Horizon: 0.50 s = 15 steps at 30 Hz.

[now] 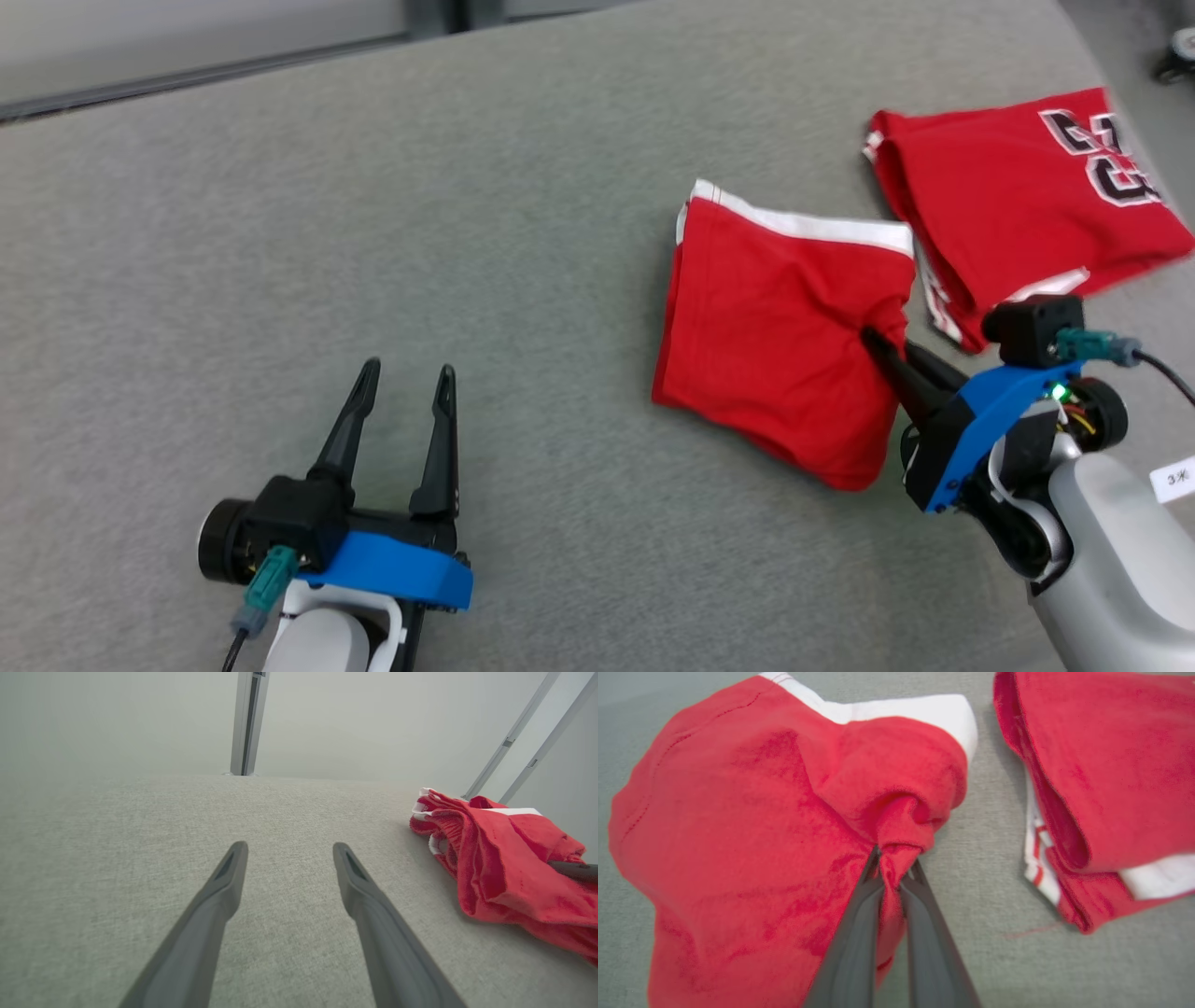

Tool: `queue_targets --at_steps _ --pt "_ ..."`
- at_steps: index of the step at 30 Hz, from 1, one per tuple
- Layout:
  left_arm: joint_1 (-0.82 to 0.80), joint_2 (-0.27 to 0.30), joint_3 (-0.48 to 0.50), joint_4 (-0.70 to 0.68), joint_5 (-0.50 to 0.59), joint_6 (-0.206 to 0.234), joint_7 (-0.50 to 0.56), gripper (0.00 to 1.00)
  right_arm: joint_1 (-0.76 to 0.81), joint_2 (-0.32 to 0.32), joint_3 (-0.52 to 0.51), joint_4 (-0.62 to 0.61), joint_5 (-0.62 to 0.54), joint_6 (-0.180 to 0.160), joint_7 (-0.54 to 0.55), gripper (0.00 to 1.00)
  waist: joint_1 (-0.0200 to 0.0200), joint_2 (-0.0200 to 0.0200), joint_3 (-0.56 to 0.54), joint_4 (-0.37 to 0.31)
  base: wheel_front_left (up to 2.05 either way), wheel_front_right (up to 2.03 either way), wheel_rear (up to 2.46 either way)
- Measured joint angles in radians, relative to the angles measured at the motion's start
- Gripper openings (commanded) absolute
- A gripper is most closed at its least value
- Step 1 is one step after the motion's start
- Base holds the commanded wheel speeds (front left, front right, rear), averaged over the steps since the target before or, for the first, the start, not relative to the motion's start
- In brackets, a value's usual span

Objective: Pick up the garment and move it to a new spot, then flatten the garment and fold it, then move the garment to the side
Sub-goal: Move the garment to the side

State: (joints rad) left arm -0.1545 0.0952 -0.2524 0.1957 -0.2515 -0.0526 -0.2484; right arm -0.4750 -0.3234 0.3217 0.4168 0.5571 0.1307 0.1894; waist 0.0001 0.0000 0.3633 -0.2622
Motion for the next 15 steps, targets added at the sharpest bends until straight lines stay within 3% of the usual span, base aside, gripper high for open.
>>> queue_targets --at_steps 8,15 --pt "-0.009 0.019 -0.016 -0.026 0.008 0.0 0.027 1.0 0.058 -0.004 -0.067 -0.075 -0.021 0.0 0.002 0.0 -0.0001 0.0 -0.016 -0.1 0.0 0.0 0.0" --pt "-0.01 0.027 -0.022 -0.038 0.008 0.003 0.04 1.0 0.024 -0.004 -0.083 -0.076 -0.054 0.0 0.032 0.0 -0.0001 0.0 -0.019 -0.092 0.0 0.0 0.0"
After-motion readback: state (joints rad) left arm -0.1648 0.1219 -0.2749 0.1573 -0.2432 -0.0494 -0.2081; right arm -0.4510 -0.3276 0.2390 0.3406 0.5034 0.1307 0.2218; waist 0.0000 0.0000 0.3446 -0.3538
